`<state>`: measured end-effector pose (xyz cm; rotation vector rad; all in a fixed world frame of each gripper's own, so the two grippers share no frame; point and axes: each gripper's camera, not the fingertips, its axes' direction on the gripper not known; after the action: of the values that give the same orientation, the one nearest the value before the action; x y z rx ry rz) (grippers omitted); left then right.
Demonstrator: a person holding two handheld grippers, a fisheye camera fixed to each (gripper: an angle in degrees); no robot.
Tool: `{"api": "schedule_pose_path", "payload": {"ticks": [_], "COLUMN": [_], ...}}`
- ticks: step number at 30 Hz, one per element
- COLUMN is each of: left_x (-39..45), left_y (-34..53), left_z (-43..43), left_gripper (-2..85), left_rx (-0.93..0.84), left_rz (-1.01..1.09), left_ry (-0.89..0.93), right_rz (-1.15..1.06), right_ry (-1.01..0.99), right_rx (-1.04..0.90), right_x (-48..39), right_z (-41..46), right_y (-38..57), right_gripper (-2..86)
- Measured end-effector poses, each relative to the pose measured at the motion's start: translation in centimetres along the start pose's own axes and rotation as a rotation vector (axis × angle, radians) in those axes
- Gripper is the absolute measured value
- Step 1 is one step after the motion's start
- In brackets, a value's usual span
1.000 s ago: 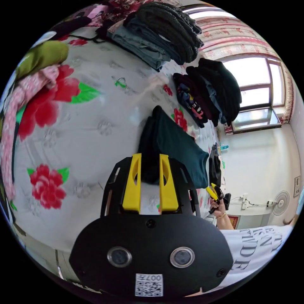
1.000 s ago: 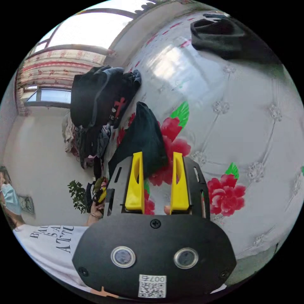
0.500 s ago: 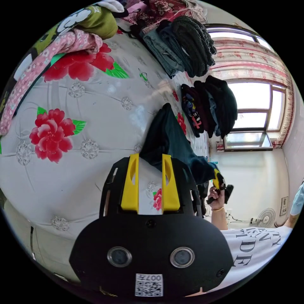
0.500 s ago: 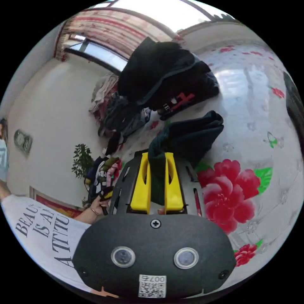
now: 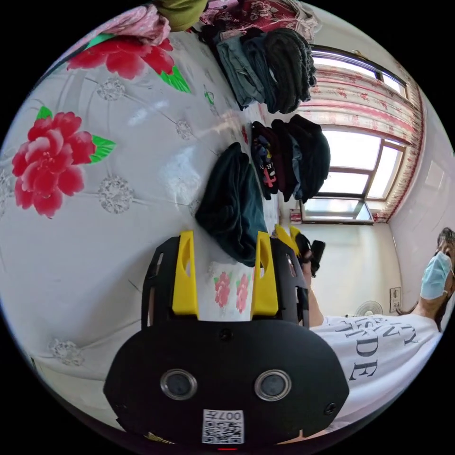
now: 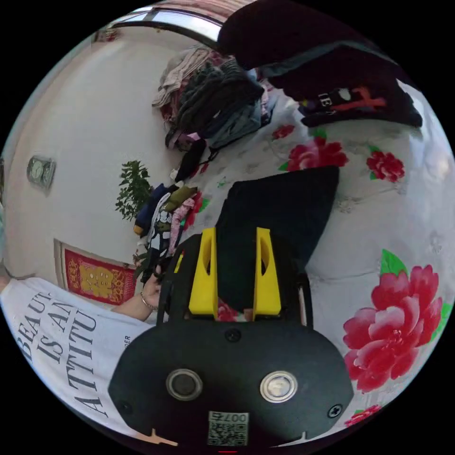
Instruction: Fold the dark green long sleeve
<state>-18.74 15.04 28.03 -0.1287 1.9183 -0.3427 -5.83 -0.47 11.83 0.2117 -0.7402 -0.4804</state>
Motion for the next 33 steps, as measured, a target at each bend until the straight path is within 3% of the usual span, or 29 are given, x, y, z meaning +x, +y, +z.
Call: {"api": "schedule_pose_path", "payload": {"ticks": [6,11,13,17,23,28,31,33], "left_x": [2.0,3.7,5.6,10.7,26.9,42.1,45.1,44.8], "left_y": [-1.7,-4.5,-5.8,-8.8,-20.5,-32.9,-39.0,-42.2], "left_z": [2.7,4.8,4.7,2.7,-5.8,-12.0,-10.8,-7.8], "left_gripper": [17.3,9.2,7.1,6.4,6.4,6.5,7.1,7.5], "left_rx": [-0.077,-0.124,-0.148,-0.139,-0.082,0.058,0.17,0.205], "left_rz": [0.074,0.072,0.115,0.177,0.583,0.84,0.756,0.686], "left_ry": [0.016,-0.069,-0.054,0.034,0.012,-0.257,-0.517,-0.737], "right_rz": [0.226,0.316,0.292,0.178,-0.106,-0.203,-0.088,-0.031], "right_ry": [-0.047,-0.228,-0.196,-0.315,-0.498,-0.542,-0.416,-0.219], "right_rx": [-0.004,-0.05,-0.051,0.004,0.27,0.473,0.499,0.411], "right_x": [9.0,11.1,9.8,3.3,-10.3,-18.9,-19.5,-18.3], "right_z": [1.4,5.4,5.1,3.3,-1.2,-0.6,4.0,9.7], "right_y": [-2.8,-4.4,-4.8,-7.2,-16.8,-26.2,-32.4,-36.7], "right_gripper": [11.9,10.4,9.9,9.2,8.6,8.5,8.5,8.5]}}
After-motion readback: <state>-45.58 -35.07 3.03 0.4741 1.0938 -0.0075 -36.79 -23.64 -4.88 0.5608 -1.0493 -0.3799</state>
